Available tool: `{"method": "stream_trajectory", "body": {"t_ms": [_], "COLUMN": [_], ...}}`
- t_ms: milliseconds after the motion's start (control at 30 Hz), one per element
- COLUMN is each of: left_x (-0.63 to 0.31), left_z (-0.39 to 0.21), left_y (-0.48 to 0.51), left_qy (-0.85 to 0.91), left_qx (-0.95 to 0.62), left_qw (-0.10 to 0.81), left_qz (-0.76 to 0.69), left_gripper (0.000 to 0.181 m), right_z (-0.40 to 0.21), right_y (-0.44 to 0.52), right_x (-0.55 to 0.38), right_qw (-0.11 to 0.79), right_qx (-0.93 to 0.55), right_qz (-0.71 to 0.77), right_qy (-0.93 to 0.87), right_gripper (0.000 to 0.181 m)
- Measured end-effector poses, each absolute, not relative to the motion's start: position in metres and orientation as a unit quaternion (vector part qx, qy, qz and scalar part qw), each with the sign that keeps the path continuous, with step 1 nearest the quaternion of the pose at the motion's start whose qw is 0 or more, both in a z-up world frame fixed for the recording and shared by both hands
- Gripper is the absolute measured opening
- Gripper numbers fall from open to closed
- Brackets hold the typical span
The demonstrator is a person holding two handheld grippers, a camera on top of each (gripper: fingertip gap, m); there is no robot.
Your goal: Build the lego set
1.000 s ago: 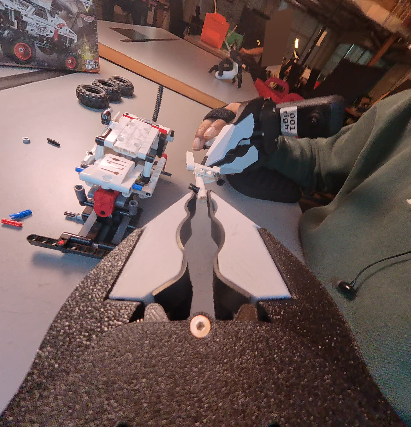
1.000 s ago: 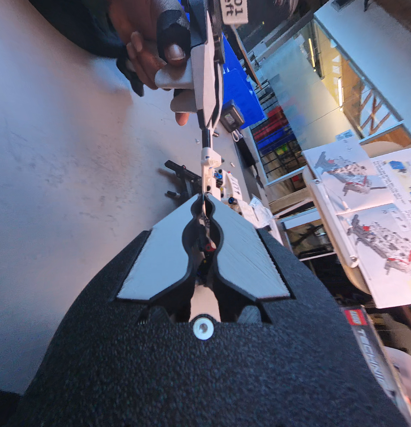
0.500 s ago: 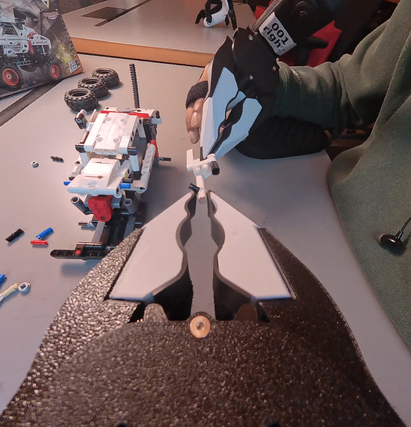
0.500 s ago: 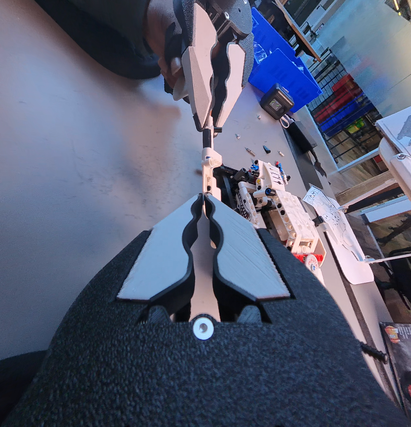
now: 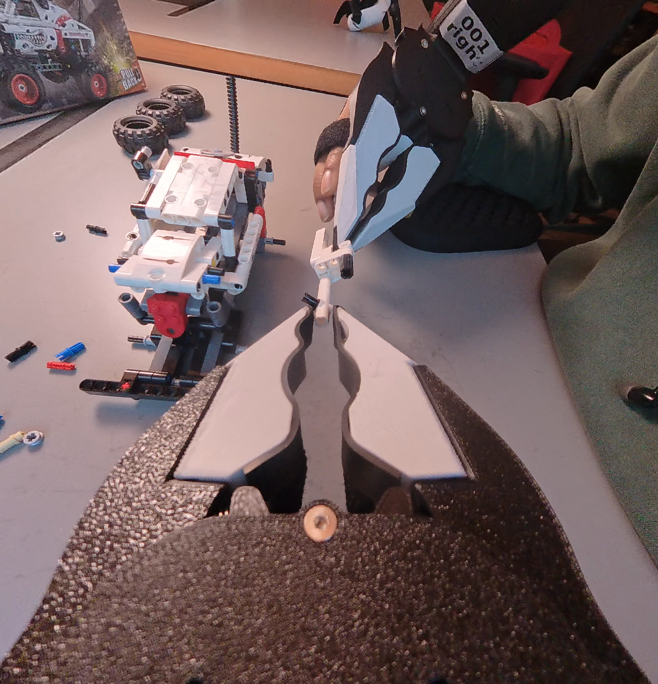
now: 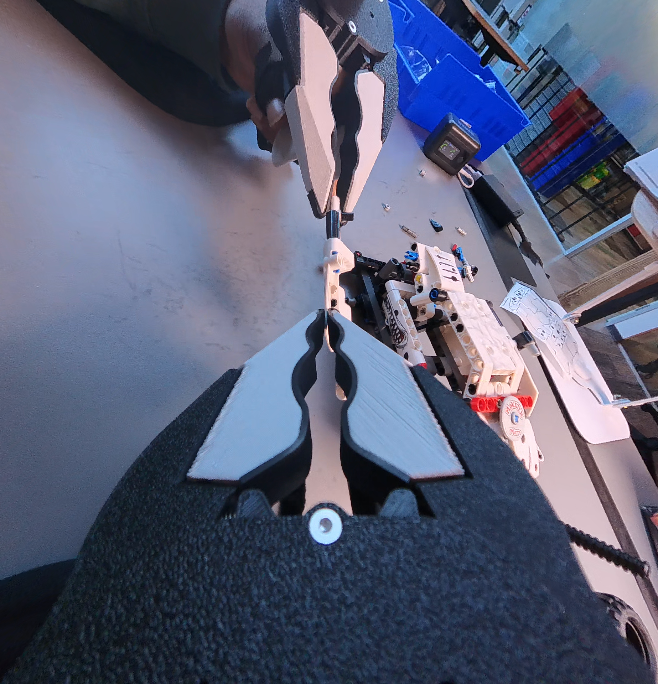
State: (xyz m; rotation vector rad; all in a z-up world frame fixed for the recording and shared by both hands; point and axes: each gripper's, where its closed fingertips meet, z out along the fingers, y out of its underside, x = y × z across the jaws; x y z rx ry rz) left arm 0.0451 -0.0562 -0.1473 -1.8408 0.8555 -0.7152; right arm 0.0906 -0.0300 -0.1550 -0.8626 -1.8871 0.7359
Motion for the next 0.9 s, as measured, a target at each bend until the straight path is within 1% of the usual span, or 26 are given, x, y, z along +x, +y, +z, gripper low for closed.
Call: {"method": "stream_trajectory", "body": {"t_ms": [300, 500, 700, 900], "left_x": [0.046, 0.053, 0.053, 0.049], "left_z": [-0.146, -0.139, -0.137, -0.133], "left_y": [-0.056, -0.058, -0.047, -0.034], "left_qy": [0.345, 0.371, 0.366, 0.358], "left_qx": [-0.750, -0.728, -0.728, -0.732], "left_qw": [0.475, 0.491, 0.494, 0.493], "left_qz": [-0.305, -0.303, -0.304, -0.304], "left_gripper": [0.009, 0.008, 0.008, 0.008], "right_z": [-0.155, -0.140, -0.140, -0.126], "right_y": [-0.030, -0.032, -0.021, -0.006], "right_x": [0.092, 0.100, 0.100, 0.096], "right_qw": [0.441, 0.386, 0.347, 0.312], "right_qx": [-0.358, -0.374, -0.376, -0.380], "right_qz": [0.307, 0.356, 0.332, 0.326], "right_qy": [-0.763, -0.765, -0.793, -0.807], "right_gripper": [0.001, 0.001, 0.001, 0.001]}}
